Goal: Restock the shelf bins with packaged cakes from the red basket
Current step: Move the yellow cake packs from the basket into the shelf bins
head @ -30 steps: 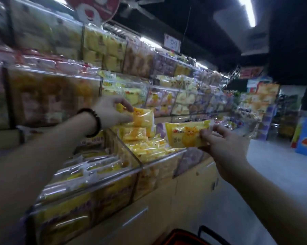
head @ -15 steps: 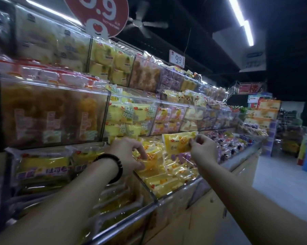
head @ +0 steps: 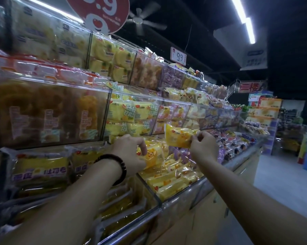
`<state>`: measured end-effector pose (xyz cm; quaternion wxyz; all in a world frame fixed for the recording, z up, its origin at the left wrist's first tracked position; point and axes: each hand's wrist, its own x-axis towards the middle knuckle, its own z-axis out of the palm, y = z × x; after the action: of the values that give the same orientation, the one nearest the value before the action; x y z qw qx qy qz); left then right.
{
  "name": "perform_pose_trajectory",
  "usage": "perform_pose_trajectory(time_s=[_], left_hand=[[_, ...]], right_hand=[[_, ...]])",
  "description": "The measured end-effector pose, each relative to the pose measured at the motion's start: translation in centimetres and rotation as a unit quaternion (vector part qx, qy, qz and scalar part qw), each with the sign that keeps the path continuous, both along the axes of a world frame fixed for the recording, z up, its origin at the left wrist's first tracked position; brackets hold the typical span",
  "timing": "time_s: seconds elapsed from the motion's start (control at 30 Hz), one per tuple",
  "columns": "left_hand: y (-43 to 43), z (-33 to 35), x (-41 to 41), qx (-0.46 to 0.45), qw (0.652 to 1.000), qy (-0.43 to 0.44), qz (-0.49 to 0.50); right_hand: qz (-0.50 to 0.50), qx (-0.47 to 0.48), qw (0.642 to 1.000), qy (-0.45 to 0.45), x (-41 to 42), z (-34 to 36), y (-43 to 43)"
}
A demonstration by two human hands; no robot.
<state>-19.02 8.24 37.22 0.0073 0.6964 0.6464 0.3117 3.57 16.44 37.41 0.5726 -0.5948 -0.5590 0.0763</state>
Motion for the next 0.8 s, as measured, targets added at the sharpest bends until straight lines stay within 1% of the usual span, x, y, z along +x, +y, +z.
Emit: perform_pose_trajectory(time_s=[0.07, 0.1, 0.13, 0.17, 0.23, 0.27, 0.37, 0.43, 0.57, 0.63, 0.7, 0.8], left_hand=[[0.1, -0.1, 0.3, -0.004, 1.000, 0.004, 0.009], [0.2, -0.2, 0.3, -0.002, 1.000, 0.002, 0.012], [0.3, -0.2, 0.3, 0.000, 1.000, 0.000, 0.013], [0.3, -0.3, 0.3, 0.000, 1.000, -0.002, 0.012], [0.2, -0.4, 0.4, -0.004, 1.000, -0.005, 0.010], [0.2, -0.4, 0.5, -0.009, 1.000, -0.005, 0.009], [-0.2, -0.5, 0.9, -0.016, 1.000, 0.006, 0.015], [-0.4, -0.4, 1.0, -0.003, 1.000, 0.005, 0.019], [-0.4, -0.4, 0.9, 0.032, 0.999, 0.011, 0.028], [-0.5, -0.3, 1.0, 0.040, 0.999, 0.015, 0.027], [-0.5, -0.2, 1.0, 0.041, 0.999, 0.019, 0.026], [-0.6, -0.1, 1.2, 0.043, 0.998, 0.025, 0.032]], right_hand=[[0.016, 0.010, 1.000, 0.004, 0.1, 0.0, 0.0], [0.037, 0.002, 0.999, -0.016, 0.0, -0.2, -0.1], [0.054, -0.023, 0.997, -0.058, -0.2, -0.7, 0.1], [0.053, -0.056, 0.990, -0.122, -0.5, -1.3, 0.4], [0.015, -0.116, 0.960, -0.253, -1.3, -2.1, 0.4], [-0.006, -0.128, 0.950, -0.285, -1.5, -2.3, 0.5], [-0.062, -0.134, 0.947, -0.286, -1.9, -2.1, 0.2], [-0.098, -0.147, 0.939, -0.294, -2.0, -1.9, 0.1], [-0.113, -0.190, 0.921, -0.322, -2.0, -2.0, 0.0], [-0.114, -0.174, 0.928, -0.309, -1.6, -1.9, 0.1], [-0.105, -0.136, 0.941, -0.292, -0.9, -1.7, 0.0], [-0.049, -0.092, 0.962, -0.253, 0.0, -1.3, -1.6]])
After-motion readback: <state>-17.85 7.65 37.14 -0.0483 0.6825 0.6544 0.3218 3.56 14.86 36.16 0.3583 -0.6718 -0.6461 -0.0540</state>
